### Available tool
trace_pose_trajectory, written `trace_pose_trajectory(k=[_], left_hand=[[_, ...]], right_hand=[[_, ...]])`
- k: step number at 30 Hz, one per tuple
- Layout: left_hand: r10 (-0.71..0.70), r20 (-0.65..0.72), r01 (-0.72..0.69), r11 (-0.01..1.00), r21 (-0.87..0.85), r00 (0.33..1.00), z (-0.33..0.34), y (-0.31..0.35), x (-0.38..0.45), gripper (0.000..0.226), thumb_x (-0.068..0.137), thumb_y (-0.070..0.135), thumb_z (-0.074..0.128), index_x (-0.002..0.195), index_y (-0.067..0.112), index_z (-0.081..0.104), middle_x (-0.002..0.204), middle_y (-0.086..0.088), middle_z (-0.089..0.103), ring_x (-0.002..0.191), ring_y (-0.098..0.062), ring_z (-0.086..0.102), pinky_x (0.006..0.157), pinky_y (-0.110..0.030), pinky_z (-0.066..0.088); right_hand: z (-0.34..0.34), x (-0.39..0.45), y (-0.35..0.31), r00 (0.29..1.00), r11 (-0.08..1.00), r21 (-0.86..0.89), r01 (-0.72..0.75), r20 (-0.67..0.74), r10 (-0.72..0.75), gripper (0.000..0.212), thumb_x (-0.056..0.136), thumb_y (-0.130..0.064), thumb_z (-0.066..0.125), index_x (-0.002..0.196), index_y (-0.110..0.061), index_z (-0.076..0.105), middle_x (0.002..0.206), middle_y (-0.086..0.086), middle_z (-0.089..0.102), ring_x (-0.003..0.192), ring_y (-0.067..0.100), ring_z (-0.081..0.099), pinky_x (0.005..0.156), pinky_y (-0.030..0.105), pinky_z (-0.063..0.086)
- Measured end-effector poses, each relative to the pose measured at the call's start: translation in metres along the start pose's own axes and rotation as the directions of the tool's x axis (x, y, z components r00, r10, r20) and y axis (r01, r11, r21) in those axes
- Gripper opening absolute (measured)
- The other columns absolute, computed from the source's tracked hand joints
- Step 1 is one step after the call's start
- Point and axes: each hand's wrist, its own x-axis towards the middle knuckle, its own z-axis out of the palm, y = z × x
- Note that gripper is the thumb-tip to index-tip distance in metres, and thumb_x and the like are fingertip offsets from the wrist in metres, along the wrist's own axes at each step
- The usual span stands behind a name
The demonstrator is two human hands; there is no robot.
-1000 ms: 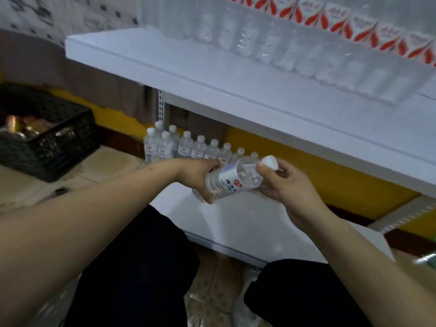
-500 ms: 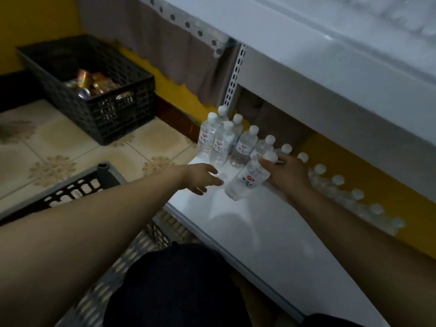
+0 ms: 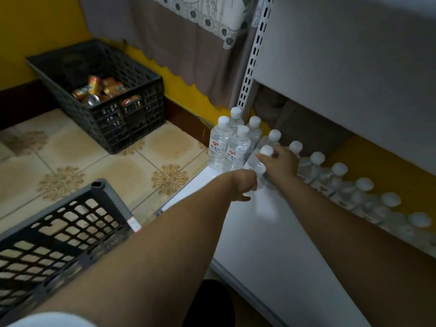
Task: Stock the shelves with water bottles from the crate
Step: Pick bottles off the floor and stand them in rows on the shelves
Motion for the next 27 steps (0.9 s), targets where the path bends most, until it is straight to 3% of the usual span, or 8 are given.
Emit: trace_pose_trajectory(k=[3,6,8,10,15,18,21,27], left_hand=[[0.043,-0.054,-0.045,0.998,-0.042,0.998,-0.002,-0.004,0.004,0.036,0.092,0.013,0.065,0.124,-0.001,0.06,0.115,-0.012,0.059,0.112,-0.028,0.054,0.083,-0.014,0.031],[0.02,-0.055,-0.025,0.996,-0.088,0.998,0.0,-0.006,0.005,0.03,0.091,0.008,0.065,0.118,-0.003,0.062,0.091,-0.008,0.055,0.109,-0.033,0.055,0.082,-0.015,0.035],[-0.013,-0.018,0.009,0.98,-0.199,1.0,0.004,-0.006,0.005,0.033,0.093,0.006,0.061,0.124,-0.004,0.058,0.118,-0.018,0.058,0.116,-0.034,0.053,0.082,-0.021,0.042],[-0.004,0.043,0.013,0.977,-0.215,0.999,0.008,0.0,0.001,0.041,0.099,0.008,0.047,0.14,0.0,0.044,0.145,-0.016,0.044,0.127,-0.029,0.048,0.077,-0.028,0.045],[-0.02,0.066,0.033,0.98,-0.195,0.998,0.011,0.006,0.001,0.054,0.092,0.002,0.051,0.144,0.013,0.038,0.151,-0.01,0.036,0.136,-0.027,0.038,0.103,-0.043,0.045],[-0.062,0.029,0.059,0.991,0.118,0.998,0.016,0.017,-0.004,0.061,0.095,0.008,0.05,0.151,0.013,0.027,0.153,-0.013,0.032,0.137,-0.031,0.036,0.106,-0.043,0.041],[-0.003,-0.016,0.011,0.84,0.543,1.0,0.023,0.029,-0.014,0.047,0.1,0.015,0.044,0.145,0.004,0.039,0.149,-0.016,0.041,0.136,-0.032,0.041,0.111,-0.04,0.035],[0.276,0.147,-0.291,0.61,0.737,0.95,0.083,0.07,-0.068,0.051,0.101,0.028,0.045,0.148,0.009,0.037,0.148,-0.016,0.042,0.134,-0.031,0.043,0.111,-0.037,0.035]], right_hand=[[0.002,0.002,-0.001,0.999,0.998,0.06,-0.007,-0.034,0.009,0.031,0.09,-0.031,0.067,0.109,-0.006,0.069,0.109,0.01,0.069,0.098,0.022,0.061,0.079,0.025,0.039],[0.003,0.003,0.0,1.0,0.997,0.071,0.011,-0.005,-0.011,0.034,0.092,-0.028,0.065,0.118,-0.006,0.064,0.118,0.011,0.066,0.108,0.025,0.06,0.087,0.029,0.041],[0.003,0.004,0.0,1.0,0.997,0.073,0.021,0.014,-0.022,0.034,0.094,-0.025,0.062,0.124,-0.007,0.062,0.124,0.013,0.064,0.116,0.029,0.058,0.096,0.034,0.043],[0.003,0.006,0.004,0.999,0.999,0.022,0.03,0.045,-0.031,0.032,0.095,-0.021,0.06,0.124,-0.007,0.061,0.124,0.014,0.063,0.117,0.031,0.057,0.099,0.037,0.043],[-0.004,0.004,0.008,0.991,1.0,0.015,0.027,0.13,-0.028,0.034,0.096,-0.018,0.054,0.129,-0.009,0.056,0.125,0.014,0.06,0.116,0.032,0.056,0.094,0.035,0.043],[-0.012,-0.003,0.008,0.98,0.998,0.018,0.067,0.186,-0.069,0.036,0.097,-0.018,0.052,0.131,-0.01,0.054,0.126,0.015,0.058,0.117,0.033,0.055,0.095,0.035,0.042],[-0.034,-0.016,0.003,0.974,0.995,-0.038,0.098,0.207,-0.088,0.04,0.097,-0.022,0.052,0.135,-0.01,0.051,0.128,0.013,0.058,0.118,0.032,0.055,0.095,0.033,0.041],[-0.132,-0.067,0.009,0.991,0.983,-0.168,0.08,0.115,-0.061,0.051,0.099,-0.039,0.048,0.143,-0.013,0.042,0.147,0.011,0.045,0.133,0.03,0.044,0.107,0.036,0.035]])
